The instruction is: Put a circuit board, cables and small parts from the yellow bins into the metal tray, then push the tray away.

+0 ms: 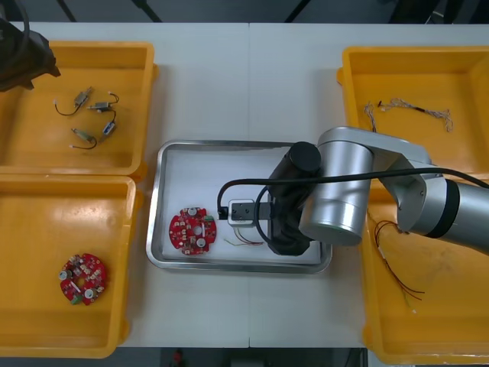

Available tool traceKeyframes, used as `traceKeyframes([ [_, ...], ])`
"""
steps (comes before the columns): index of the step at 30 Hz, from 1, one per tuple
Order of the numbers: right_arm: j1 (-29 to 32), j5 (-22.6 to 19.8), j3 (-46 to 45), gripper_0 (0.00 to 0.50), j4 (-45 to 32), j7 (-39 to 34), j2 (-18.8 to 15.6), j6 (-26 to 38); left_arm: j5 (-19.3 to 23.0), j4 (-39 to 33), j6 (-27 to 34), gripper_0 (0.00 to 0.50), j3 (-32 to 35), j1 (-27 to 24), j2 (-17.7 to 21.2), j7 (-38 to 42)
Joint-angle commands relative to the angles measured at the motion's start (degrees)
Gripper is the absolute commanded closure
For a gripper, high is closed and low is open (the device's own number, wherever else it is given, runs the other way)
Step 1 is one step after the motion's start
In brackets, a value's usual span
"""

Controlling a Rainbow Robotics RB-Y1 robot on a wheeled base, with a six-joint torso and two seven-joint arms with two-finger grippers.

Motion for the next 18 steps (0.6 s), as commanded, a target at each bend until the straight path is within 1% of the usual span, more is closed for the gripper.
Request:
traceKeyframes([
  [1, 0.31, -4.09, -6.9, 0.0, -3.29, -3.15, 0.04, 5.11, -2.19, 2.05, -6.84, 0.0, -2.49, -3.0, -0.29, -12.4],
  [5, 0.31, -7.7, -11.03, 0.0, -4.96, -7.81, -1.1, 7.84, -2.28, 4.6, -11.85, 0.0, -2.58, -3.71, -1.09, -16.62],
  [12, 0.31, -11.12, -17.0, 0.0, -9.18, -19.5, -4.88, 11.26, -2.81, 9.17, -18.45, 0.0, -2.58, -4.32, -4.43, -22.51],
  [15, 0.31, -12.53, -19.82, 0.0, -10.06, -24.59, -6.38, 13.72, -3.95, 10.84, -19.94, 0.0, -2.58, -4.23, -5.74, -25.59],
  [18, 0.31, -14.64, -22.98, 0.0, -10.06, -29.08, -7.78, 15.39, -4.04, 12.25, -20.12, 0.0, -2.67, -4.23, -6.62, -28.84],
])
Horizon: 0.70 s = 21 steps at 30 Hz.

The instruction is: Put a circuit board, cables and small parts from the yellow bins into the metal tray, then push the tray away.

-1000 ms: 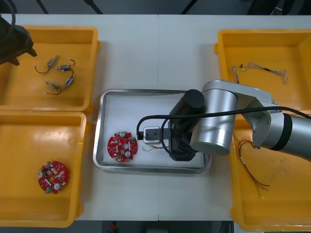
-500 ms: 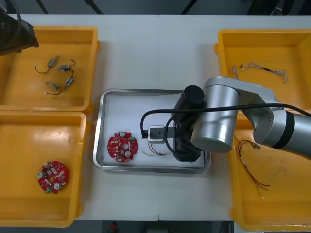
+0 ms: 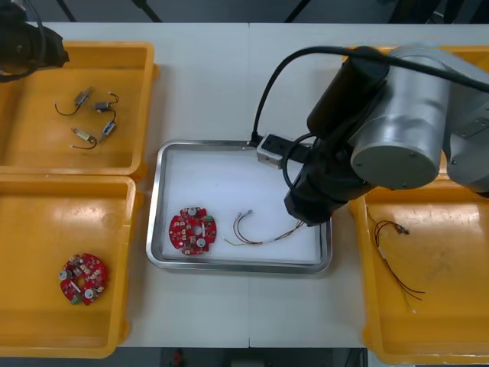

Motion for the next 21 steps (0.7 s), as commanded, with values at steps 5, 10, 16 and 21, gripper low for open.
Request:
traceKeyframes([
  [5, 0.34, -5.82, -10.79, 0.0, -1.89, -11.16, -6.22, 4.77, -0.68, 2.72, -1.88, 0.0, -3.54, -3.13, -2.16, -12.98],
  [10, 0.25, -8.02, -14.13, 0.0, -1.1, -14.77, -9.39, 6.0, -0.07, 3.34, -6.8, 0.0, -9.26, -3.04, -2.16, -12.81],
  [16, 0.25, -9.07, -17.11, 0.0, 2.68, -15.12, -12.9, 6.0, 0.81, 4.31, -8.47, 0.0, -11.8, -3.04, -2.78, -12.72],
  [21, 0.16, -9.34, -20.1, 0.0, 8.05, -14.77, -14.66, 6.0, 0.81, 7.82, -10.75, 0.0, -11.89, -3.04, -5.33, -13.07],
])
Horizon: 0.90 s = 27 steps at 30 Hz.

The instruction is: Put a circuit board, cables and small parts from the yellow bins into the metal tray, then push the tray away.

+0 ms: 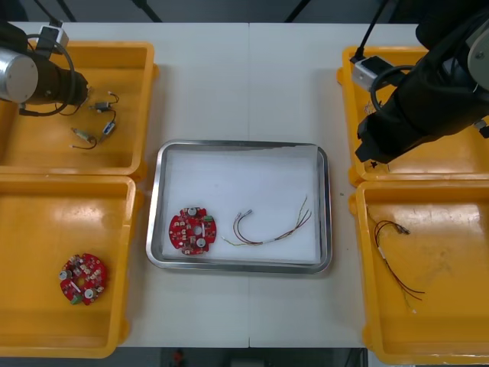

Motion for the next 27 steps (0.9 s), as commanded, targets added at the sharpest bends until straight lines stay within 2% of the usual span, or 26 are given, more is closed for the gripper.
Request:
traceKeyframes([
  [1, 0.17, -0.64, -4.89, 0.0, 4.69, -0.68, -3.4, 0.34, 0.52, 3.82, -3.47, 0.0, 0.35, -2.89, -3.1, -1.24],
  [6, 0.08, 0.42, -6.82, 0.0, 10.05, -0.24, -4.19, 0.34, 0.43, 6.63, -6.64, 0.0, 0.35, -2.89, -4.68, -1.59],
  [11, 0.08, 3.05, -7.26, 0.0, 13.22, -0.24, -4.63, 0.25, 0.34, 6.89, -6.81, 0.0, 0.27, -2.89, -5.04, -1.94],
  [20, -0.45, 6.48, -7.7, 0.0, 19.2, 0.46, -4.63, -2.39, 0.52, 7.86, -9.89, 0.0, -5.01, -2.89, -4.77, -2.03],
  [25, -0.8, 7.45, -7.7, 0.0, 23.24, 2.93, -4.72, -5.99, 3.86, 9.18, -12.79, 0.0, -7.91, -2.89, -4.68, -2.12],
  [27, -0.8, 7.89, -7.7, 0.0, 25.7, 6.97, -4.72, -8.37, 4.56, 9.35, -12.79, 0.0, -8.61, -2.89, -4.51, -2.29],
])
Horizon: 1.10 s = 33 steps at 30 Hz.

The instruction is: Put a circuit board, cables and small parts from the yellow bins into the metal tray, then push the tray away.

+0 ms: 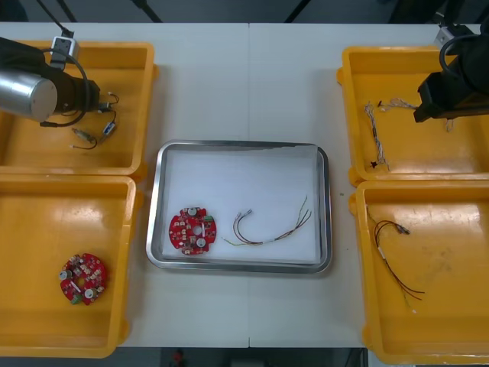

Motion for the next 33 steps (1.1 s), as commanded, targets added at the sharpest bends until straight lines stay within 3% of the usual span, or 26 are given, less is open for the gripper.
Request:
traceKeyframes([
  [1, -0.82, 1.09, -2.0, 0.0, 4.19, 8.69, -2.49, -4.25, 1.9, 0.88, -0.38, 0.0, -2.86, -1.74, 0.27, -2.29],
  [9, -0.82, 0.92, -2.0, 0.0, 10.26, 21.26, -2.49, -9.61, 2.77, 1.06, -0.38, 0.0, -4.71, -1.83, 1.5, -2.47],
  [16, -0.82, 0.3, -2.0, 0.0, 15.53, 34.62, -2.22, -15.14, 10.86, 1.5, 3.22, 0.0, -4.97, -1.74, 3.52, -3.43],
  [18, -1.0, 0.12, -2.0, 0.0, 16.85, 38.57, -2.05, -16.46, 12.35, 1.5, 3.22, 0.072, -5.67, -1.83, 3.87, -3.87],
  [20, -1.17, -0.23, -2.0, 0.0, 18.87, 43.85, -1.61, -17.96, 14.46, 1.15, 3.22, 0.265, -6.82, -1.91, 4.49, -4.14],
  [22, -1.44, -0.49, -2.0, 0.0, 20.45, 47.72, -1.26, -19.19, 15.08, 0.97, 3.13, 0.398, -6.82, -1.83, 4.75, -4.58],
  [25, -2.05, -0.75, -2.0, 0.0, 23.09, 53.96, -0.55, -21.38, 15.17, 0.62, 3.13, 0.5, -6.82, -1.83, 5.19, -5.19],
  [33, -5.39, -1.28, -2.0, 0.0, 32.49, 70.13, 2.87, -27.1, 15.08, -1.22, 2.26, 0.5, -6.73, -2.62, 7.56, -6.42],
])
